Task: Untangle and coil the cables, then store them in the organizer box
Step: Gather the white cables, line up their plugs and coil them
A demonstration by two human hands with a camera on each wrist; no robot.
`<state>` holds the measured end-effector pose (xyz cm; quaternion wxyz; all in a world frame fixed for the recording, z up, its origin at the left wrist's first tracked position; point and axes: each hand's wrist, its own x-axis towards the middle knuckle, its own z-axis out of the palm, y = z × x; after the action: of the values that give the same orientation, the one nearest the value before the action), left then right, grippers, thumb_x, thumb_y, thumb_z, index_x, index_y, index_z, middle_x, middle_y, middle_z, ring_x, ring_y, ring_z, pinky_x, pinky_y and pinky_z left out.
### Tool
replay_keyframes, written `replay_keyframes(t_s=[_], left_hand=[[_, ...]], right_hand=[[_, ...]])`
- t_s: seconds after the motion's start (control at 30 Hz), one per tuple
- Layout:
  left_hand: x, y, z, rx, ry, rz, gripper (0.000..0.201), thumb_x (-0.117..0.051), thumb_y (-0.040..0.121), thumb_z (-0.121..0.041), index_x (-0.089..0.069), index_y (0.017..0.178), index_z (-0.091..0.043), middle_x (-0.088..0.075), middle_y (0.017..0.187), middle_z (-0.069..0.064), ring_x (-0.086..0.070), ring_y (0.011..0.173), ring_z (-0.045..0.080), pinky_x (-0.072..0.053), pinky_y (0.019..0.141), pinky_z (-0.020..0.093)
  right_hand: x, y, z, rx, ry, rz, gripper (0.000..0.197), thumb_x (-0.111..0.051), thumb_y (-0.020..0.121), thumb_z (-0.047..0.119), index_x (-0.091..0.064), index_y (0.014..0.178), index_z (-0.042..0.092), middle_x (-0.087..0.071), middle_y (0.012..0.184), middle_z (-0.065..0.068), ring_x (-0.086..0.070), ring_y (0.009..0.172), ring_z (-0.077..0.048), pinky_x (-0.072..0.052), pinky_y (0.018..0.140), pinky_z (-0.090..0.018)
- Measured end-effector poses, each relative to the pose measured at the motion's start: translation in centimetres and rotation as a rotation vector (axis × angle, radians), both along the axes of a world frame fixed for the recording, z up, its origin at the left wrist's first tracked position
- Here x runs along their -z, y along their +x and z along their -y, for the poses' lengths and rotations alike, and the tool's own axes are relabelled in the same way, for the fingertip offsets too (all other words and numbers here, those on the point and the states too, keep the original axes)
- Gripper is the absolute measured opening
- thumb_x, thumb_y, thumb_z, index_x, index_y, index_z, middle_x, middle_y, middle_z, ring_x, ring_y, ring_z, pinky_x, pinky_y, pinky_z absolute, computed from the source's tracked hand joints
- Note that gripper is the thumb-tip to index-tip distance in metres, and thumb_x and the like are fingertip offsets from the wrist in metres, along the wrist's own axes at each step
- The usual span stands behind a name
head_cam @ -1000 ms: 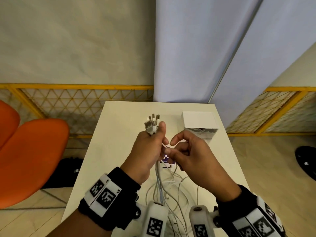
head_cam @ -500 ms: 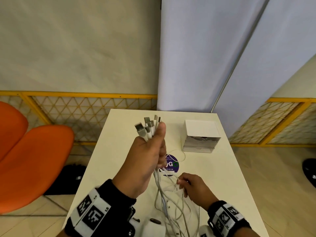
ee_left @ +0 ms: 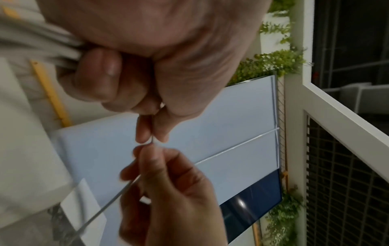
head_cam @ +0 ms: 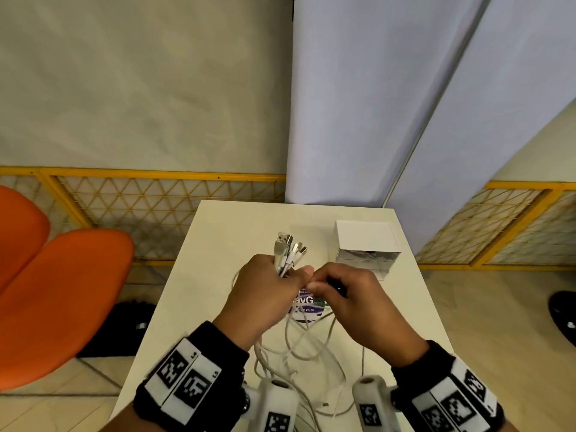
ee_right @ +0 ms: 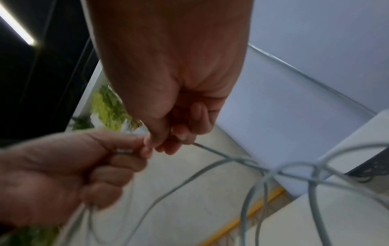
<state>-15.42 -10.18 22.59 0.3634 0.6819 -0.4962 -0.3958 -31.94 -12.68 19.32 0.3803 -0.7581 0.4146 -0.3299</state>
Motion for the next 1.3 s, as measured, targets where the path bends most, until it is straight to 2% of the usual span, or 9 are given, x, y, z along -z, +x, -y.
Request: replay_keyframes(t_s=[0.13, 0.27, 0.4, 0.53, 0.8, 0.9, 1.0, 1.17, 1.3], left_hand=[[-0.3, 0.3, -0.3, 0.003, -0.055, -0.002, 0.032, -0.068, 0.091, -0.038, -0.072, 0.083, -0.007, -0.058, 0.050, -0.008, -0.049, 0.041, 0.003, -0.035, 0.044, 0.017], [-1.7, 0.1, -1.4, 0.023, -0.102, -0.387, 0.027, -0.067, 0.092, -0.031, -0.067, 0.086, -0.004, -0.044, 0.037, -0.012, -0.042, 0.032, 0.003, -0.032, 0.040, 0.012], [-2.5, 0.4, -2.2, 0.177, -0.188, -0.746, 0.036, -0.080, 0.081, -0.042, -0.066, 0.070, -0.010, -0.035, 0.044, -0.007, -0.023, 0.038, 0.010, -0.023, 0.044, 0.021], [-3.7, 0.7, -2.5, 0.295, -0.213, -0.976, 0.044, -0.087, 0.062, -0.054, -0.068, 0.066, -0.014, -0.030, 0.044, -0.010, -0.021, 0.037, 0.005, -0.023, 0.043, 0.018], [-2.0, 0.8, -1.2, 0.168, -0.113, -0.726, 0.031, -0.086, 0.073, -0.029, -0.057, 0.070, -0.018, -0.022, 0.062, 0.007, -0.017, 0.044, 0.014, -0.023, 0.044, 0.021], [-0.8, 0.4, -0.9, 0.135, -0.056, -0.619, 0.033, -0.088, 0.068, -0.023, -0.061, 0.084, -0.011, -0.031, 0.057, 0.001, -0.022, 0.044, 0.014, -0.022, 0.046, 0.023], [0.3, -0.2, -0.6, 0.024, -0.016, -0.564, 0.018, -0.079, 0.083, -0.014, -0.066, 0.093, -0.007, -0.038, 0.048, -0.006, -0.025, 0.040, 0.011, -0.021, 0.047, 0.024], [0.7, -1.0, -0.3, -0.040, -0.017, -0.505, 0.010, -0.071, 0.091, -0.017, -0.069, 0.082, -0.012, -0.044, 0.041, -0.010, -0.031, 0.036, 0.009, -0.027, 0.044, 0.019], [0.2, -1.2, -0.2, -0.107, -0.137, -0.522, 0.014, -0.072, 0.090, -0.014, -0.066, 0.079, -0.007, -0.045, 0.038, -0.012, -0.042, 0.030, 0.004, -0.033, 0.038, 0.012]], right_hand=[[4.6, -1.2, 0.8, 0.049, 0.106, -0.031, 0.015, -0.063, 0.095, 0.017, -0.069, 0.082, 0.017, -0.064, 0.065, 0.011, -0.056, 0.059, -0.005, -0.040, 0.060, -0.015], [10.5, -3.0, 1.7, 0.124, 0.268, -0.024, 0.024, -0.063, 0.095, 0.016, -0.069, 0.073, 0.019, -0.065, 0.064, -0.007, -0.056, 0.051, -0.016, -0.044, 0.059, -0.025], [14.6, -4.0, 1.8, 0.191, 0.358, -0.081, 0.024, -0.063, 0.095, 0.010, -0.070, 0.073, 0.016, -0.069, 0.069, -0.001, -0.063, 0.053, -0.025, -0.045, 0.055, -0.022], [17.7, -4.7, 1.9, 0.234, 0.434, -0.137, 0.023, -0.061, 0.094, 0.007, -0.071, 0.075, 0.015, -0.069, 0.071, -0.003, -0.065, 0.054, -0.022, -0.047, 0.049, -0.030], [13.7, -2.9, 2.6, 0.233, 0.346, -0.037, 0.024, -0.059, 0.098, 0.019, -0.071, 0.077, 0.018, -0.066, 0.066, -0.004, -0.052, 0.050, -0.013, -0.047, 0.058, -0.034], [9.1, -1.5, 2.3, 0.175, 0.243, 0.041, 0.039, -0.057, 0.099, 0.017, -0.064, 0.064, 0.032, -0.057, 0.058, 0.007, -0.044, 0.051, -0.005, -0.037, 0.057, -0.021], [4.3, -0.5, 1.4, 0.103, 0.133, 0.033, 0.047, -0.056, 0.100, 0.015, -0.061, 0.062, 0.043, -0.054, 0.056, 0.012, -0.046, 0.054, -0.002, -0.034, 0.056, -0.012], [-0.7, 0.3, -0.4, -0.023, 0.072, -0.025, 0.044, -0.056, 0.099, 0.014, -0.055, 0.064, 0.040, -0.054, 0.056, 0.016, -0.048, 0.052, -0.002, -0.034, 0.054, -0.009], [-0.7, -0.3, -0.1, -0.028, 0.093, -0.062, 0.036, -0.058, 0.098, 0.024, -0.059, 0.065, 0.038, -0.059, 0.059, 0.015, -0.054, 0.057, -0.004, -0.036, 0.055, -0.012]])
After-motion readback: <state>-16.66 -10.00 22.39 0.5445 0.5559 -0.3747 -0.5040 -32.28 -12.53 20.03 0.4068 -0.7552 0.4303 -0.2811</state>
